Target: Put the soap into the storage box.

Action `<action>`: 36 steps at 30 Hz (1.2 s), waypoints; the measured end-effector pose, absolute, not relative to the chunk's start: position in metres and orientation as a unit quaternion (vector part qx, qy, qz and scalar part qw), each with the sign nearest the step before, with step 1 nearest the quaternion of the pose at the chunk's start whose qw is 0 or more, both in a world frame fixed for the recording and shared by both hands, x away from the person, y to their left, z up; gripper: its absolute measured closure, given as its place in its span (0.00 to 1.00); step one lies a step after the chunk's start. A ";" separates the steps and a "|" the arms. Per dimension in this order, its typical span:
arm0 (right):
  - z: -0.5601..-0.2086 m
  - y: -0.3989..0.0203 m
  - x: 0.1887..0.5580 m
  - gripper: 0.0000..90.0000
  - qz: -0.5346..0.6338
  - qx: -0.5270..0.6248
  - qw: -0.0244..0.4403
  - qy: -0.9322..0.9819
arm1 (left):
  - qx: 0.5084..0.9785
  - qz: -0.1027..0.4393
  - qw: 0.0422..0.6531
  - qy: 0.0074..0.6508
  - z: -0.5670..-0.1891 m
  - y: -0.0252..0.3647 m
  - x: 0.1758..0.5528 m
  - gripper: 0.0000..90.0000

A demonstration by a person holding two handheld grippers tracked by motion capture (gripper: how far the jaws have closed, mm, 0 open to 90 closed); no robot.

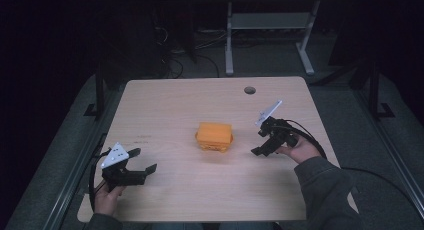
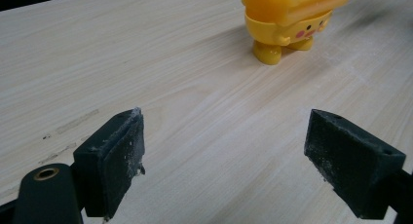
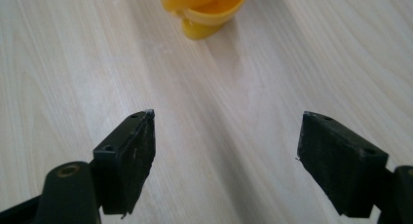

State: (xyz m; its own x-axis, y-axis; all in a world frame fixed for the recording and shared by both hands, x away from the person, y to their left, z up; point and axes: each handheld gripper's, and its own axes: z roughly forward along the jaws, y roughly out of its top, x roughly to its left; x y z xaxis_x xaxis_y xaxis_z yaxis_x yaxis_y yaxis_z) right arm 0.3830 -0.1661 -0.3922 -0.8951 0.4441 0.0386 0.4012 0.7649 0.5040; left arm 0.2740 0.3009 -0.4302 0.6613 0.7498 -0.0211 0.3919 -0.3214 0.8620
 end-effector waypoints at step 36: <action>-0.419 -0.211 0.342 0.23 0.273 0.267 0.044 0.923 | 0.792 0.195 0.453 0.360 -0.431 0.299 0.274 0.16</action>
